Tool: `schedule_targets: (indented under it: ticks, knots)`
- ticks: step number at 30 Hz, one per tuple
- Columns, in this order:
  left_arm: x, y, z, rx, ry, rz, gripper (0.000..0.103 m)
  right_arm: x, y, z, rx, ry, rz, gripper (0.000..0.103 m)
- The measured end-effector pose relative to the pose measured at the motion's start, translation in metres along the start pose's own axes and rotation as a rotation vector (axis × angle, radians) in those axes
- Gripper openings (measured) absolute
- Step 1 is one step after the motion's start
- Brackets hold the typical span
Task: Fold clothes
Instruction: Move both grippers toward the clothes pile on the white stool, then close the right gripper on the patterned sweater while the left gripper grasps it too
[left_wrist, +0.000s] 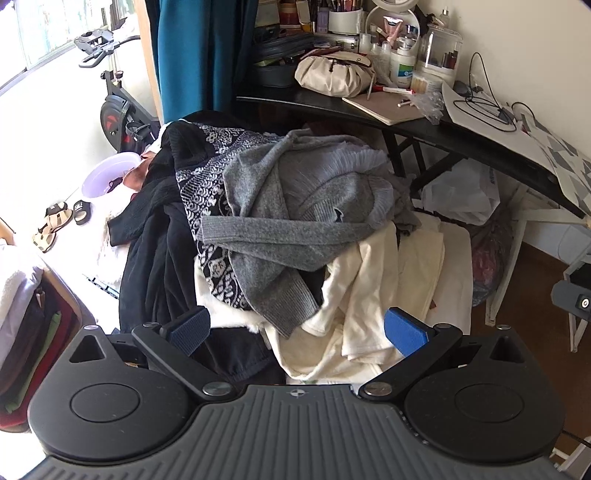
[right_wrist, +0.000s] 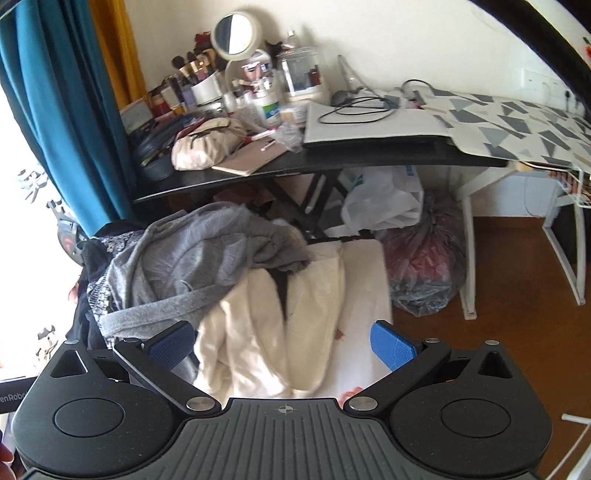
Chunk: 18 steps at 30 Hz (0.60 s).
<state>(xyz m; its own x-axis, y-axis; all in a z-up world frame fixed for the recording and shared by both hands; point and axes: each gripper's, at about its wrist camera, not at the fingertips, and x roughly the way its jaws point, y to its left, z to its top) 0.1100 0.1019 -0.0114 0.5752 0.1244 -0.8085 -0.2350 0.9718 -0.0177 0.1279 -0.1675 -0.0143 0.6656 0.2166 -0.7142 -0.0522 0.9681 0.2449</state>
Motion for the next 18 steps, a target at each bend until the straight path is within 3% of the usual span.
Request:
schedule_targets:
  ticks: [8, 18]
  knots:
    - [0.046, 0.102, 0.053, -0.098, 0.044, 0.038, 0.102, 0.072, 0.103, 0.031, -0.042, 0.08, 0.011, 0.102]
    - [0.1, 0.209, 0.074, -0.208, 0.131, 0.097, 0.102, 0.171, 0.207, 0.052, -0.095, 0.002, -0.096, 0.102]
